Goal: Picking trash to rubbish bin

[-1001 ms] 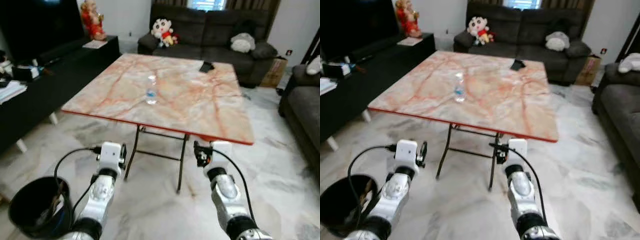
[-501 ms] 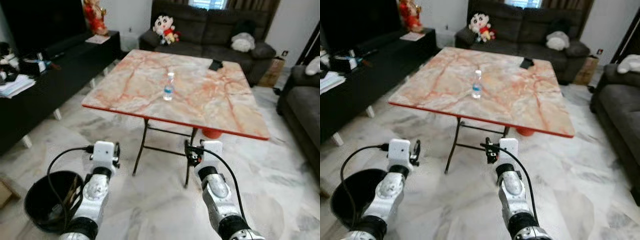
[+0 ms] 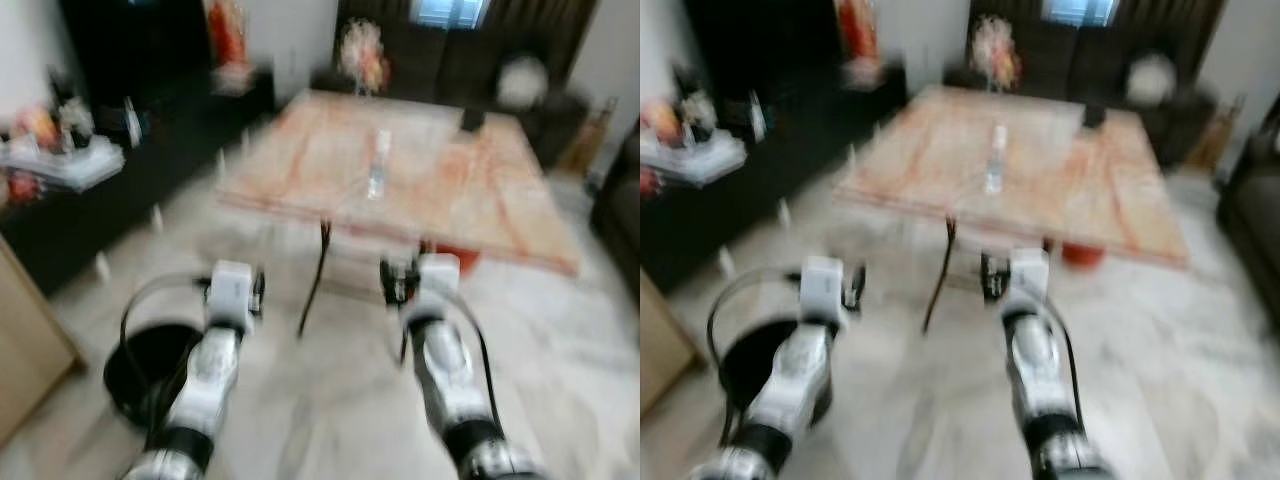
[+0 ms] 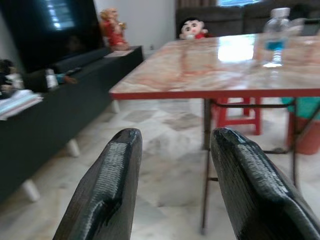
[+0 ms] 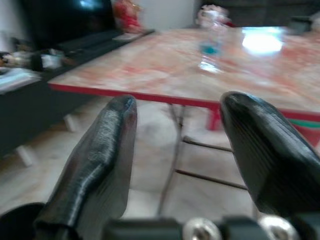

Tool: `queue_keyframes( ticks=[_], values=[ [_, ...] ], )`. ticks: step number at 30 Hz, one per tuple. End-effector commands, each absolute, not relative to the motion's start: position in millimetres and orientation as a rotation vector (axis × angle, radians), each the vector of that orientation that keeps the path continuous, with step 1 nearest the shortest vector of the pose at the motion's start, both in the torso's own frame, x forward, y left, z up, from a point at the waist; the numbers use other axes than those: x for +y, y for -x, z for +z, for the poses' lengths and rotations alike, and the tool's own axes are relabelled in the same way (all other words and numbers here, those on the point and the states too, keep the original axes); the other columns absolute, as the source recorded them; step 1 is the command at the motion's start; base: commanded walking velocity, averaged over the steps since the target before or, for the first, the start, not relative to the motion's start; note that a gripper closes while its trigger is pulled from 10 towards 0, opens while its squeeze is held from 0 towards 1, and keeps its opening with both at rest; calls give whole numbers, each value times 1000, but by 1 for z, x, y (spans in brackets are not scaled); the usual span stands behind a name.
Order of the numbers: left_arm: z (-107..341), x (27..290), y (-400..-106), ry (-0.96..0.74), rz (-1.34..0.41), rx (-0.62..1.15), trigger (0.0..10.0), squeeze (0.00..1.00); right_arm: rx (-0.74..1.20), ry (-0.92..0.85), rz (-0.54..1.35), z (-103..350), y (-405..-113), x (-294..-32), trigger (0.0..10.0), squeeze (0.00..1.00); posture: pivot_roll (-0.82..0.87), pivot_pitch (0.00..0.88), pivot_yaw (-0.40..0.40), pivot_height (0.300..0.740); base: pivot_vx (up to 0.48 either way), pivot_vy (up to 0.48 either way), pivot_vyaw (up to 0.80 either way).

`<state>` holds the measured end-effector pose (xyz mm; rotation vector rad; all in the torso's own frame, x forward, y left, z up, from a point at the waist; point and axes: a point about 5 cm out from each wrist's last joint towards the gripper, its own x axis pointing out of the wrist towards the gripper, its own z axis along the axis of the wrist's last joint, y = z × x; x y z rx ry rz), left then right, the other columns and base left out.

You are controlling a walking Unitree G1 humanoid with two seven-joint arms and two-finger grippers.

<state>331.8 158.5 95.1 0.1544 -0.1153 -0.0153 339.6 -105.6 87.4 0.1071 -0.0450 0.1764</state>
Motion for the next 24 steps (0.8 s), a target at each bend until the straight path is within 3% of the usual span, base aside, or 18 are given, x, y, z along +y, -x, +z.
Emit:
queue_keyframes(
  ticks=[1, 24],
  values=[
    [103, 145, -336, -147, -51, -142, 10000, 0, -78, -90, 148, 97, -345, -119, 10000, 0, 142, 0, -46, 740, 480, 0, 0],
    [111, 143, -336, -163, -64, -171, 10000, 0, -116, -83, 210, 106, -345, -105, 10000, 0, 141, 0, -44, 740, 480, 0, 0]
  ],
)
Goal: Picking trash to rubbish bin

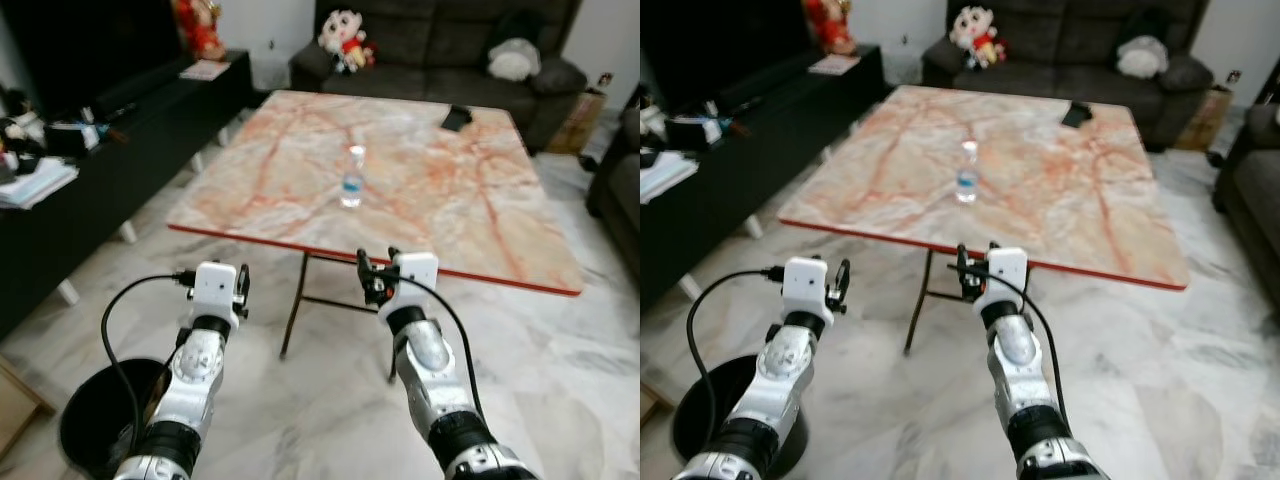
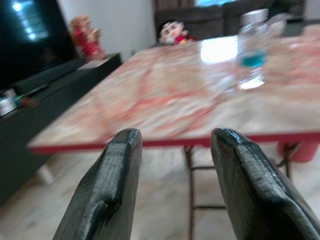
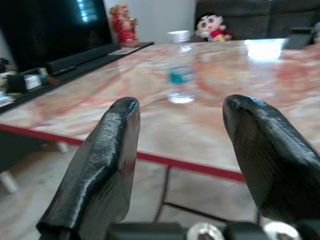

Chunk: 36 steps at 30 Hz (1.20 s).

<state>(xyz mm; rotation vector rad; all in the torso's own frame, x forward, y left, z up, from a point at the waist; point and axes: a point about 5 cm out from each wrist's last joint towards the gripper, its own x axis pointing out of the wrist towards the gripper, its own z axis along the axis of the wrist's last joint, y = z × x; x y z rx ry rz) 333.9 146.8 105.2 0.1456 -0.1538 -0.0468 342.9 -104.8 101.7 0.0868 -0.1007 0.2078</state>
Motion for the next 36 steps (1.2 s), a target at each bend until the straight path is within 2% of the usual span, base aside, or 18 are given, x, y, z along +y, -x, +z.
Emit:
queue_keyframes(
  ticks=[1, 18, 22, 32, 36],
  values=[
    [112, 143, -336, -163, -64, -174, 10000, 0, -118, -85, 211, 107, -344, -105, 10000, 0, 145, 0, -50, 740, 480, 0, 0],
    [115, 143, -337, -168, -66, -182, 10000, 0, -100, -109, 194, 106, -345, -106, 10000, 0, 143, 0, -48, 740, 480, 0, 0],
    [115, 143, -337, -171, -69, -183, 10000, 0, -99, -110, 198, 106, -345, -105, 10000, 0, 146, 0, -48, 740, 480, 0, -800],
    [119, 139, -335, -182, -79, -210, 10000, 0, -105, -114, 192, 107, -344, -106, 10000, 0, 146, 0, -48, 740, 477, 0, 0],
    [125, 131, -329, -200, -111, -276, 10000, 0, -109, -117, 188, 107, -345, -106, 10000, 0, 146, 0, -48, 740, 0, 0, 0]
  ],
)
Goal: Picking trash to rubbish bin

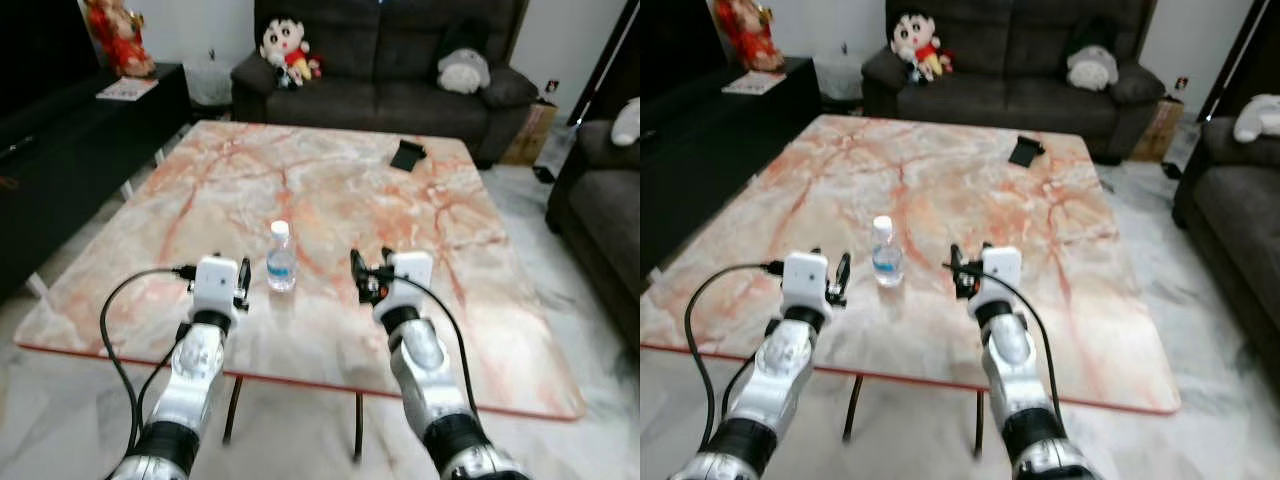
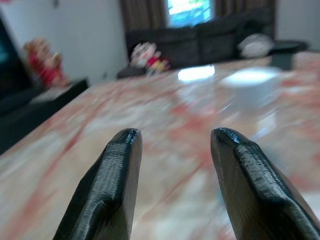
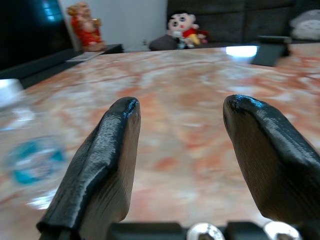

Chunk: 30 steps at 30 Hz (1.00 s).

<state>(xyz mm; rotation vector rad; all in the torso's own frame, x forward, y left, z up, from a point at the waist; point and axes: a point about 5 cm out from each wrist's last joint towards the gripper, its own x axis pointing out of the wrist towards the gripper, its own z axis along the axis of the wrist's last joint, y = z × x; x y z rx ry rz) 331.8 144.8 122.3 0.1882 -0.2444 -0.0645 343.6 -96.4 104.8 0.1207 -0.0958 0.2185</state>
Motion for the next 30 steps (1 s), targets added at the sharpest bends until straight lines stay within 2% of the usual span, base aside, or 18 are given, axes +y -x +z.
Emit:
queue_keyframes(
  ticks=[1, 2, 12, 19, 23, 29, 30],
  values=[
    [127, 130, -328, -207, -113, -286, 10000, 0, -109, -117, 188, 107, -345, -106, 10000, 0, 146, 0, -48, 740, 0, 0, 0],
    [132, 126, -325, -224, -109, -327, 10000, 1000, -110, -118, 186, 107, -344, -106, 10000, 0, 149, 0, -52, 740, 0, 0, 0],
    [161, 109, -315, -232, -93, -476, 10000, 1000, -100, -123, 193, 104, -342, -104, 10000, 0, 149, 0, -52, 740, 0, 0, 0],
    [172, 107, -319, -247, -107, -501, 10000, 1000, -99, -120, 188, 104, -343, -106, 10000, 0, 149, 0, -52, 740, 0, 0, 0],
    [173, 106, -324, -263, -144, -472, 10000, 1000, -96, -119, 186, 103, -342, -107, 10000, 0, 149, 0, -52, 740, 0, 0, 0],
    [157, 122, -341, -254, -117, -329, 10000, 1000, -89, -120, 186, 101, -341, -105, 10000, 0, 151, 0, -49, 740, 0, 0, 0],
    [152, 127, -344, -287, -99, -297, 10000, 82, -88, -120, 186, 100, -341, -105, 10000, 0, 151, 0, -49, 740, 0, 0, 0]
  ],
)
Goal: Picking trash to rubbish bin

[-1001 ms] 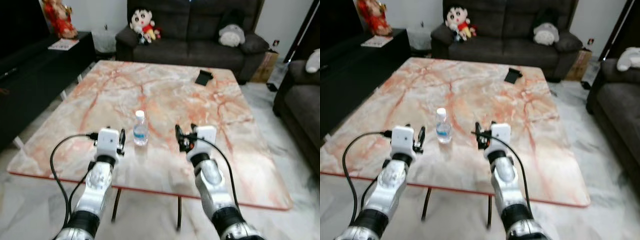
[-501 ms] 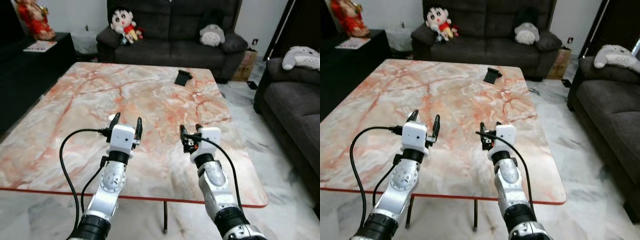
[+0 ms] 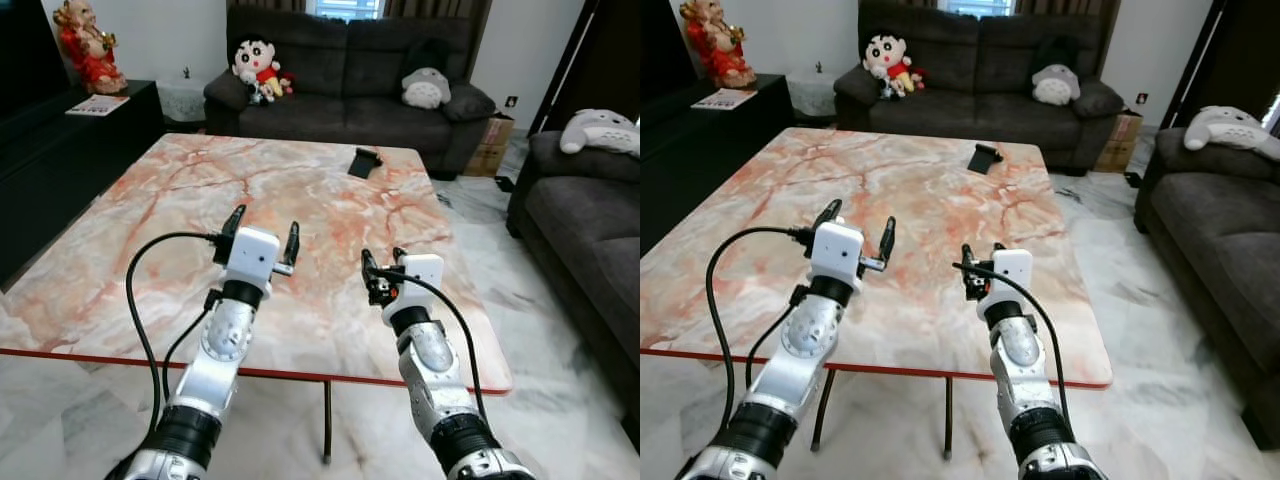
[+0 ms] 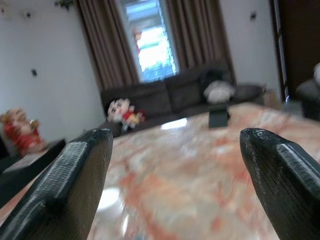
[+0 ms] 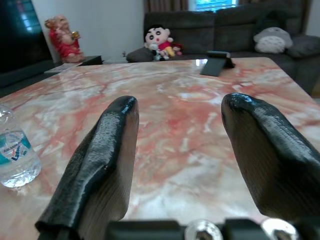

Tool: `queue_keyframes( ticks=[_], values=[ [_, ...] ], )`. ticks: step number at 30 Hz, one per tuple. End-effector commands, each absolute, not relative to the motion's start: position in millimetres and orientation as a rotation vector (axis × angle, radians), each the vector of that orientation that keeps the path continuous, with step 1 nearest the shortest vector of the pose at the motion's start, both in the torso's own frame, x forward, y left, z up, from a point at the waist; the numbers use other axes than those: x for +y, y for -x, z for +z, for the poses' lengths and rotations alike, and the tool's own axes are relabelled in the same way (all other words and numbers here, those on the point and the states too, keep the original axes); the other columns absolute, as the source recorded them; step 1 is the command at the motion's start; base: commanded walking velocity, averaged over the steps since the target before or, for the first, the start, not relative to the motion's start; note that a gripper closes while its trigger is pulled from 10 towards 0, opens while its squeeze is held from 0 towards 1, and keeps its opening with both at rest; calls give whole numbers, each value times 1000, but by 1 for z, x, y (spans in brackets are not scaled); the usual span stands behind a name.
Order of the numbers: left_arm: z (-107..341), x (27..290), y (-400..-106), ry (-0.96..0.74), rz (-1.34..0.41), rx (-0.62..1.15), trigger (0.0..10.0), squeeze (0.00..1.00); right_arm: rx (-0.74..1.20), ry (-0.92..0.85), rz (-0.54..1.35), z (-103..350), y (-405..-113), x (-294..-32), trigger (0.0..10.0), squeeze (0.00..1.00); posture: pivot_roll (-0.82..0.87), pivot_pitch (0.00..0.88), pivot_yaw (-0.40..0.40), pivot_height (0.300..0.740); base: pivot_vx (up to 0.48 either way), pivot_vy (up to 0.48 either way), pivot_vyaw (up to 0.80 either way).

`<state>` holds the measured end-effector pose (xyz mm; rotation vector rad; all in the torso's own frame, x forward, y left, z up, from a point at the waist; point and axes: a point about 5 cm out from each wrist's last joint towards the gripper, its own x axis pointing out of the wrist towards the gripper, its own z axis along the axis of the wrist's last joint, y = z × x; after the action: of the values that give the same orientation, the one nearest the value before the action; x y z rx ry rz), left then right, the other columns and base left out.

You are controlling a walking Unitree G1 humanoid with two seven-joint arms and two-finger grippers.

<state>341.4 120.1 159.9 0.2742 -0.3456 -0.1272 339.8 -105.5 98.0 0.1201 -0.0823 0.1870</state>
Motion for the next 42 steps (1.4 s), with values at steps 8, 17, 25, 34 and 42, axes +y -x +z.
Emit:
queue_keyframes(
  ticks=[8, 17, 25, 34, 42],
  values=[
    [156, 158, -356, -289, 5, -251, 10000, 0, -90, -118, 184, 101, -341, -106, 10000, 0, 151, 0, -50, 740, 0, 0, 0],
    [163, 172, -363, -299, 45, -268, 10000, 0, -93, -116, 188, 101, -341, -106, 10000, 0, 149, 0, -53, 740, 0, 0, 0],
    [157, 171, -367, -203, 5, -210, 10000, 0, -99, -110, 192, 103, -341, -107, 10000, 0, 142, 0, -52, 740, 0, 0, 0],
    [156, 168, -368, -207, 8, -211, 10000, 0, -103, -110, 197, 104, -342, -106, 10000, 0, 140, 0, -50, 740, 54, 0, 0],
    [157, 170, -367, -213, 9, -226, 10000, 0, -104, -111, 203, 103, -341, -104, 10000, 0, 141, 0, -48, 740, 263, 0, 0]
  ],
)
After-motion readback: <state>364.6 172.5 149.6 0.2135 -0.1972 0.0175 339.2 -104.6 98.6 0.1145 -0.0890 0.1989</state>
